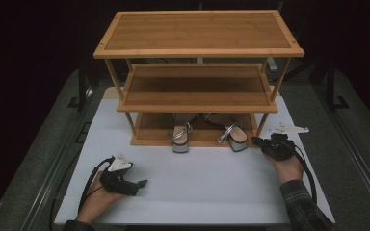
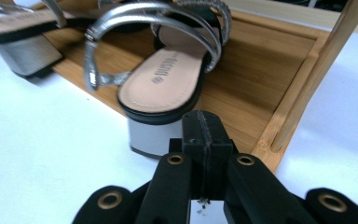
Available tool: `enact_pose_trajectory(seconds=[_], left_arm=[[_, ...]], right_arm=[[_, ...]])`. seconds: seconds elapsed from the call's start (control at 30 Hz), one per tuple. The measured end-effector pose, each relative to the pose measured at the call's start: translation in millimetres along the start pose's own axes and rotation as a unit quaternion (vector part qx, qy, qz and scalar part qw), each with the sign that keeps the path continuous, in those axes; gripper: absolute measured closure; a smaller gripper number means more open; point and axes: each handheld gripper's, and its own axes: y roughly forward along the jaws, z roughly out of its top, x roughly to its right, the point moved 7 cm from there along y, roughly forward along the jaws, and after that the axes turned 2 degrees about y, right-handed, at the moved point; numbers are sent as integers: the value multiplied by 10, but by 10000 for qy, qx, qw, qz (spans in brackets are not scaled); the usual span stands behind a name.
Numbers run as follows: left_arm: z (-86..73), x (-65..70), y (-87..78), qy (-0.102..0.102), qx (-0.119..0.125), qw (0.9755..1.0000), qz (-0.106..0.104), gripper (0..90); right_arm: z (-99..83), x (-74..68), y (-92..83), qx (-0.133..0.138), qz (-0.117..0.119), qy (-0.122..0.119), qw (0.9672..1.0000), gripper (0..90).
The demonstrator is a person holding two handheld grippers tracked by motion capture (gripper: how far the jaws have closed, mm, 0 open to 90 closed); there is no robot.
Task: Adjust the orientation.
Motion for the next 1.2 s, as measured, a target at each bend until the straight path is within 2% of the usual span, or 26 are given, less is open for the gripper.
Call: enact_pose_trajectory(seconds=[0.23,0.5,0.57,0.77,1.03,1.17,1.2], left_arm=[[0,0,1,-3,6,10000,1,126],[0,0,1,-2,3,10000,2,126],[0,0,1,-2,2,10000,2,126],[0,0,1,-3,2,10000,2,126],[0,0,1,-4,2,10000,3,126],[0,0,1,-3,3,10000,3,126],[0,0,1,-3,3,10000,3,126]], right_arm=[[-82,21,229,-308,28,-41,9995,895],[-55,-63,260,-269,67,-61,9996,896],[-48,-105,283,-284,127,-65,9995,895],[-9,-305,401,-325,266,-292,9987,895],[58,-507,558,-366,393,-391,9978,894],[80,-523,607,-356,300,-374,9982,868],[84,-498,615,-337,212,-391,9984,845]])
